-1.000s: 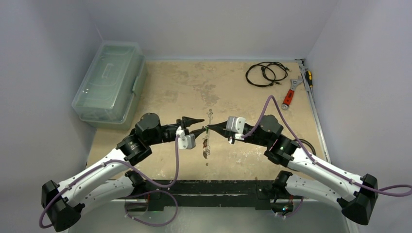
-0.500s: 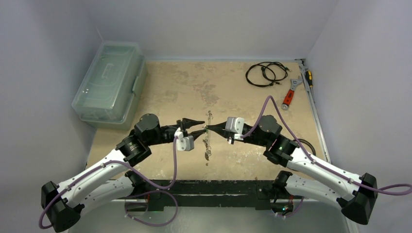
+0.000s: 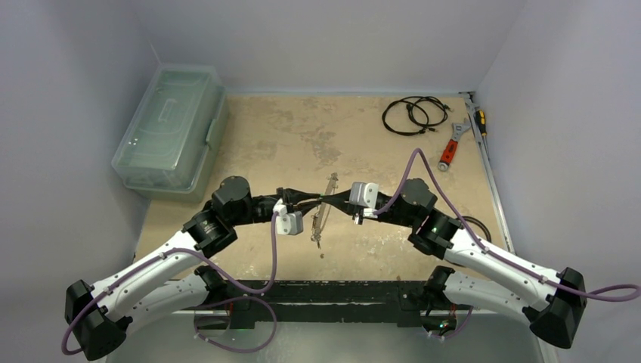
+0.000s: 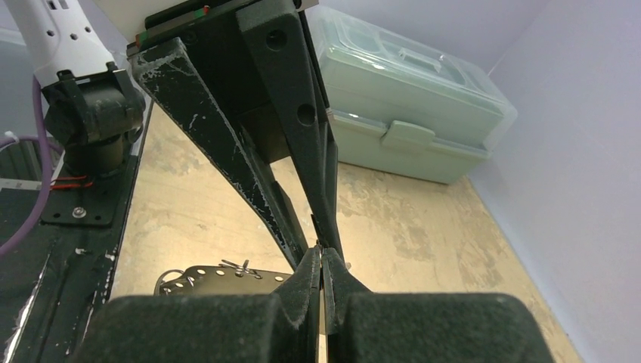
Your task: Put the keys on the keyring
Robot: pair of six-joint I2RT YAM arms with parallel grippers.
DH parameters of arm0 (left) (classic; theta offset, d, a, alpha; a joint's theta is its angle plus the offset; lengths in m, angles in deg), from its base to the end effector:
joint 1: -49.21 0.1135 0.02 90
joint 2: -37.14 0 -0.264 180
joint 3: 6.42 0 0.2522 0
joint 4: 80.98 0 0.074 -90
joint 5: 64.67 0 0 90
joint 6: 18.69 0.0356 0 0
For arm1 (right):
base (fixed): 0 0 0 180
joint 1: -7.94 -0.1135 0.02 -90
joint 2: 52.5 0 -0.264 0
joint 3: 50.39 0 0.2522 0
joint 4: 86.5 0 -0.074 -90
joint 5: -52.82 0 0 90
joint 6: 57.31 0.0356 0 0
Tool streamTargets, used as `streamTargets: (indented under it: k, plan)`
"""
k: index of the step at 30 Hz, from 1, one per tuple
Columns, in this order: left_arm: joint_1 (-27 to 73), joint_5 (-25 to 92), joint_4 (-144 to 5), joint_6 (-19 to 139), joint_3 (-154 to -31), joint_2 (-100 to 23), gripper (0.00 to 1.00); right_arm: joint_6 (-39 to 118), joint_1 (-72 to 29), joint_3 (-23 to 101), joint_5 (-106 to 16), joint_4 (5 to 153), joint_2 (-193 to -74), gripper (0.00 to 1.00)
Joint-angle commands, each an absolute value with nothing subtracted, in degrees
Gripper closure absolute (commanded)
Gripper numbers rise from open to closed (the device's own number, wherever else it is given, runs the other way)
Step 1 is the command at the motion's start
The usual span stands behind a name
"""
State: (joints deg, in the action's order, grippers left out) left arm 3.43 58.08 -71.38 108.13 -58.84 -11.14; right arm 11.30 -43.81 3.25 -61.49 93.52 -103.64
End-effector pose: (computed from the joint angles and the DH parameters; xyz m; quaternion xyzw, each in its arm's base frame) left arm 0.1252 -0.1563 0.3189 0.6110 0.4082 -0.2584 0.6271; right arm 0.1201 0.1761 0.3348 -0.5249 0.4522 0.3254 0.6435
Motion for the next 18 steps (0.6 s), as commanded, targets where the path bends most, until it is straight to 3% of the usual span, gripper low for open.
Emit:
streamTargets:
  k: [1, 3, 5, 10, 11, 15, 18]
  plan:
    - [3.36, 59.78, -72.75, 107.32, -59.21, -11.21, 0.84, 12.37, -44.01, 3.49, -63.99, 97.91, -103.98, 1.0]
    - [3.33, 59.87, -72.73, 107.31, -59.21, -11.3, 0.89, 12.62, -44.01, 3.42, -64.31, 98.16, -104.05, 1.0]
    - [3.34, 59.93, -72.61, 107.35, -59.28, -11.46, 1.0, 12.77, -44.01, 3.29, -64.58, 98.4, -103.96, 1.0]
    - [3.38, 58.48, -72.13, 107.58, -59.38, -11.55, 1.0, 12.74, -44.01, 3.27, -64.31, 98.27, -103.83, 1.0]
    - [3.36, 57.6, -71.88, 107.73, -59.45, -11.56, 1.0, 12.82, -44.01, 3.4, -63.55, 97.89, -103.83, 0.97]
    - [3.35, 53.9, -70.9, 108.36, -59.66, -11.69, 1.0, 12.3, -44.01, 4.77, -58.94, 93.78, -103.36, 0.61]
    - [3.38, 52.03, -70.36, 108.66, -59.93, -12.03, 1.0, 10.31, -44.01, 6.51, -56.24, 88.55, -103.12, 0.53]
